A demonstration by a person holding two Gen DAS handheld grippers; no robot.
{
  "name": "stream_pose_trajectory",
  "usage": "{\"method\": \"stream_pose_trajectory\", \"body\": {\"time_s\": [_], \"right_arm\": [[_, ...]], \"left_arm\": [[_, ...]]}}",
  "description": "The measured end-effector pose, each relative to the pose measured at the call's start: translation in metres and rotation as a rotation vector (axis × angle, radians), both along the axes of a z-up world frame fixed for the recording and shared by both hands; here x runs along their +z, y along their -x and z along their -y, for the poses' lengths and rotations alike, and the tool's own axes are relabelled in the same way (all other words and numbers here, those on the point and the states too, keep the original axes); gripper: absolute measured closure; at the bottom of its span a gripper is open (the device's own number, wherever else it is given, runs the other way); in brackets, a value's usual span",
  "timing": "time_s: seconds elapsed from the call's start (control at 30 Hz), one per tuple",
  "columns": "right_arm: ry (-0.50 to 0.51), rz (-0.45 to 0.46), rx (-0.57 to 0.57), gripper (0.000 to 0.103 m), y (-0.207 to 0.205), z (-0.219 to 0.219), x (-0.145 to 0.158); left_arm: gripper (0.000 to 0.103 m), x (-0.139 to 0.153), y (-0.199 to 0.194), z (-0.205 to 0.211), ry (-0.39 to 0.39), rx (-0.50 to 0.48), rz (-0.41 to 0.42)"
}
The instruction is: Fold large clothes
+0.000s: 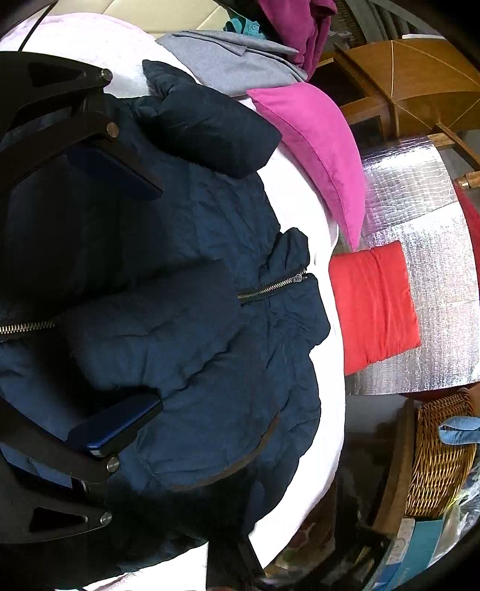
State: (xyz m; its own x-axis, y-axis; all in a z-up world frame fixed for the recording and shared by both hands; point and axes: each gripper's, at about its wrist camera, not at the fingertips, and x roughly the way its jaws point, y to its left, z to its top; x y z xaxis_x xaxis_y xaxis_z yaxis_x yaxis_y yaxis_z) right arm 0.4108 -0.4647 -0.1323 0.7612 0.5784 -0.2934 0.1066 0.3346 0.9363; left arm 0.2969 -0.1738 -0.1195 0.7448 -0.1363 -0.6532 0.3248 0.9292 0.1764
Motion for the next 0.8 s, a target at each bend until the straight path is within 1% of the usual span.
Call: {"method": "stream_pose_trajectory", "body": {"time_s": [0.03, 0.13, 0.2, 0.27, 0.33, 0.4, 0.47, 0.57, 0.6, 0.67, 0.8], "right_arm": [[-0.02, -0.015, 0.031, 0.023, -0.006, -0.005, -0.006], [-0.043, -0.07, 0.08, 0.023, -0.021, -0.02, -0.022], [-0.073, -0.076, 0.097, 0.023, -0.028, -0.023, -0.027], [-0.074, -0.077, 0.107, 0.023, -0.031, -0.028, -0.029], [-0.089, -0.068, 0.12, 0.023, -0.03, -0.029, -0.029], [-0.131, -0.057, 0.136, 0.022, -0.033, -0.034, -0.03], [-0.178, -0.026, 0.153, 0.022, -0.036, -0.037, -0.027], [-0.269, 0.046, 0.201, 0.021, -0.035, -0.041, -0.021], [-0.277, 0.065, 0.21, 0.021, -0.035, -0.044, -0.017], [-0.251, 0.087, 0.217, 0.021, -0.035, -0.046, -0.01], [-0.249, 0.089, 0.226, 0.021, -0.036, -0.048, -0.008]], "left_arm": [[0.0, -0.001, -0.001, 0.0, -0.002, -0.002, -0.001], [0.0, -0.003, -0.003, -0.001, -0.009, -0.003, -0.004], [0.0, -0.005, -0.004, -0.001, -0.01, -0.003, -0.006], [0.0, -0.006, -0.005, 0.0, -0.012, -0.004, -0.007], [0.0, -0.006, -0.005, 0.001, -0.016, -0.005, -0.007], [0.0, -0.008, -0.006, 0.002, -0.021, -0.005, -0.008], [0.0, -0.008, -0.006, 0.002, -0.022, -0.005, -0.01], [0.0, -0.008, -0.007, 0.001, -0.02, -0.008, -0.01], [0.0, -0.008, -0.007, 0.001, -0.02, -0.008, -0.008], [0.0, -0.007, -0.007, 0.0, -0.021, -0.009, -0.006], [0.0, -0.008, -0.007, 0.001, -0.02, -0.009, -0.007]]}}
